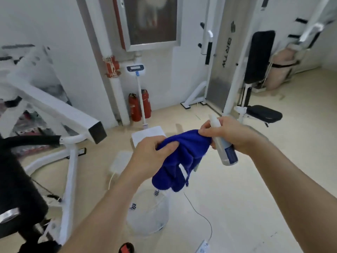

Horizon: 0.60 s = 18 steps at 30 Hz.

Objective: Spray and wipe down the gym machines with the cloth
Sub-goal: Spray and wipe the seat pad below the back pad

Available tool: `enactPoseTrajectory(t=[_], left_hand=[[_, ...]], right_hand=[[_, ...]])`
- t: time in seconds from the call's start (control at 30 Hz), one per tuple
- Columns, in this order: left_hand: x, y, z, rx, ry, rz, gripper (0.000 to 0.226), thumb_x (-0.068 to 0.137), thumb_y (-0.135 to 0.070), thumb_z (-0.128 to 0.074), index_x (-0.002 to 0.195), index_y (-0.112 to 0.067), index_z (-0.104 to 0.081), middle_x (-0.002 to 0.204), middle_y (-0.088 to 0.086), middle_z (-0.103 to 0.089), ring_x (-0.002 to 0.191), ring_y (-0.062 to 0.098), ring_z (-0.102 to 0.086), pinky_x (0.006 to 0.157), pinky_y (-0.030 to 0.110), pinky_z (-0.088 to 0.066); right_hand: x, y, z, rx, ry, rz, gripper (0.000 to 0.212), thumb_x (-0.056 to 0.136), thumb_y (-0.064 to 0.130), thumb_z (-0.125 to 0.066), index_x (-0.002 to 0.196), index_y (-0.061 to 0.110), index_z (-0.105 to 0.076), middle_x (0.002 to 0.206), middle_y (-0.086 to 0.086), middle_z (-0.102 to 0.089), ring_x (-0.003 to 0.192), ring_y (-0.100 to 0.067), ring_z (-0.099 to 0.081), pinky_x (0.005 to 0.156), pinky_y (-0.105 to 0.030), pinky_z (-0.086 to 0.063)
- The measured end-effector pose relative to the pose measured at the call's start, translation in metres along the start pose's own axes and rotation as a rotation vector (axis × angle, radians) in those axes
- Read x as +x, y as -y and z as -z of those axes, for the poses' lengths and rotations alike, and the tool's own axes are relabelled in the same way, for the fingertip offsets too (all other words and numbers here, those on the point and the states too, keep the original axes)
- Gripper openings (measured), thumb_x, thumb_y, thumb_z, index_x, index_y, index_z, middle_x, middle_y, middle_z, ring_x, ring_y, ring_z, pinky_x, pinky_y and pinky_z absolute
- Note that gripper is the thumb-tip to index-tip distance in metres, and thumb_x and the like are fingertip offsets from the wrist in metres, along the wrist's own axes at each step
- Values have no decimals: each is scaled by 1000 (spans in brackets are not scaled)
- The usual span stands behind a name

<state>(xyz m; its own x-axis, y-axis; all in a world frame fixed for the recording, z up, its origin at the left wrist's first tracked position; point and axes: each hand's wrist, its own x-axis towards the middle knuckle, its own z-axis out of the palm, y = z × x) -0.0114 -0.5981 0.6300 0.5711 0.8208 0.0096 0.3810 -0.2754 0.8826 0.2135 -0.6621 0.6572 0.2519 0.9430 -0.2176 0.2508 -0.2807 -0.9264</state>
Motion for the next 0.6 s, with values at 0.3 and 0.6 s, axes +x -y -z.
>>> enactPoseTrajectory(t=[0.3,0.6], left_hand=[[121,-60,-109,-333,115,152,53,95,-59,-41,101,-13,-67,92,9,-72,88,25,-67,84,42,-53],[261,-78,-161,-230,327,-27,31,93,-40,-60,87,-10,-68,72,9,-68,62,13,-61,62,29,-49]], right_hand=[[15,-59,138,203,-82,-35,31,89,30,-67,120,25,-66,108,-2,-74,64,-18,-57,65,-33,-52],[107,-86,181,336,-219,-105,14,87,23,-70,92,10,-67,85,-7,-69,63,-17,-58,69,-36,-50]])
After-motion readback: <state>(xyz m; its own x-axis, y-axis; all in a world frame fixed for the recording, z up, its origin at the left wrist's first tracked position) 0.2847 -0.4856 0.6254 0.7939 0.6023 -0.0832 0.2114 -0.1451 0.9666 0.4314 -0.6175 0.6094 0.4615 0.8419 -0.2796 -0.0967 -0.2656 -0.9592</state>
